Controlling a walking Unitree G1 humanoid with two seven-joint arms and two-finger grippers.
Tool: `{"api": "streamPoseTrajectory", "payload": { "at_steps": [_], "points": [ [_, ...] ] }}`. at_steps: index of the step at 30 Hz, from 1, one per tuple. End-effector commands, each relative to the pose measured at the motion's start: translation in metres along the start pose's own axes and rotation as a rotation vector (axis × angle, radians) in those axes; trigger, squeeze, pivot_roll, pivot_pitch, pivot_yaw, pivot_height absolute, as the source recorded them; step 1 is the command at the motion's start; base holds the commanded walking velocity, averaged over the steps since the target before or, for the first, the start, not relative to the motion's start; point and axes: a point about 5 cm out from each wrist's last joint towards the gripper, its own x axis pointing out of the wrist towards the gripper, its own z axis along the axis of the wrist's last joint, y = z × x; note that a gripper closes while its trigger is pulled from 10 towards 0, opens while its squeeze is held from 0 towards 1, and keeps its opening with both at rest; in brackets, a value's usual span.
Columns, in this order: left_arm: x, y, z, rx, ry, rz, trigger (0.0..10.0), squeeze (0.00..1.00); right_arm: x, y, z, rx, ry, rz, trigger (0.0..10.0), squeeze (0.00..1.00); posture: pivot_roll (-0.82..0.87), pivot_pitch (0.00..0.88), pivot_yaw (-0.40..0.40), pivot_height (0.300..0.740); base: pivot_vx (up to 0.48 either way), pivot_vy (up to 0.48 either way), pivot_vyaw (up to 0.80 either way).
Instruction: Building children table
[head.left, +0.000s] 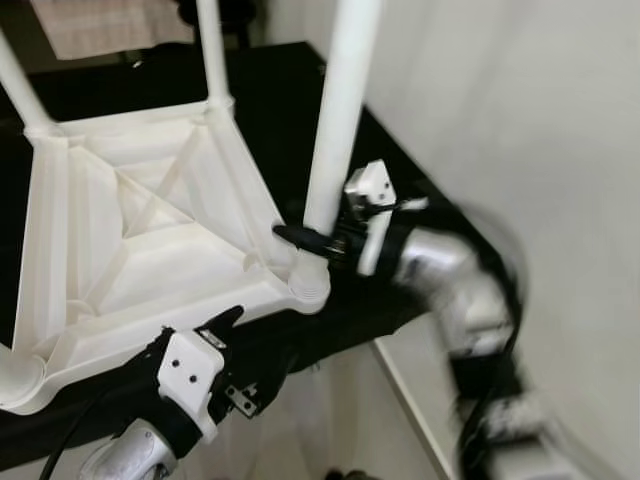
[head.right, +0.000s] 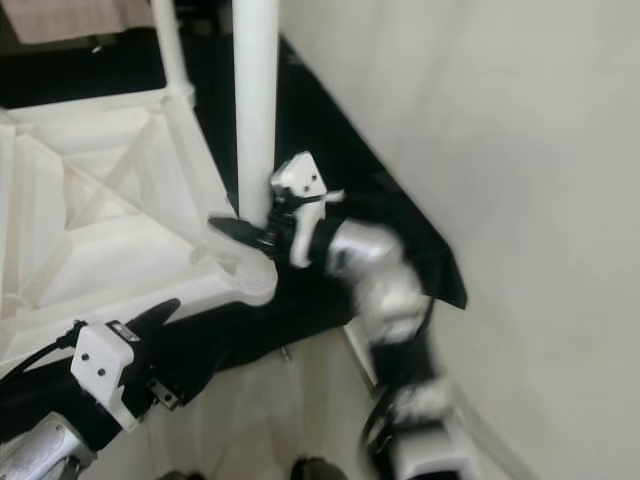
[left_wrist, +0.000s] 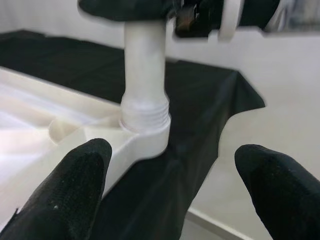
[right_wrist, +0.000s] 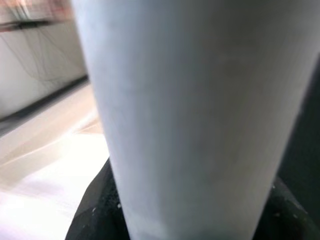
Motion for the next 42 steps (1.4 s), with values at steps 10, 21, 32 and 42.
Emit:
{"api": "streamPoseTrajectory", "payload": {
  "at_steps": [10, 21, 32, 42],
  "points": [
    [-0.001, 0.004, -0.009, -0.007, 0.042, 0.001, 10.0, 0.00, 0.006, 0.003, -0.029, 0.094, 0.181, -0.009, 8.8, 0.00, -0.10, 0.180, -0.079, 0.740, 0.000, 0.000, 0.00],
    [0.001, 0.003, -0.009, -0.017, 0.032, 0.018, 10.0, 0.00, 0.012, 0.019, 0.015, 0.022, 0.014, 0.601, 10.0, 1.00, -0.09, 0.168, -0.087, 0.740, 0.000, 0.000, 0.00],
    [-0.009, 0.000, -0.006, -0.009, 0.037, 0.115, 0.0, 0.00, 0.029, -0.028, 0.028, -0.274, 0.129, 0.851, 10.0, 0.00, -0.07, 0.161, -0.088, 0.740, 0.000, 0.000, 0.00],
    [-0.016, -0.004, -0.006, -0.038, 0.031, 0.195, 0.0, 0.00, 0.029, -0.036, 0.025, -0.234, 0.188, 1.002, 0.0, 0.00, -0.08, 0.170, -0.090, 0.740, 0.000, 0.000, 0.00]
  ]
}}
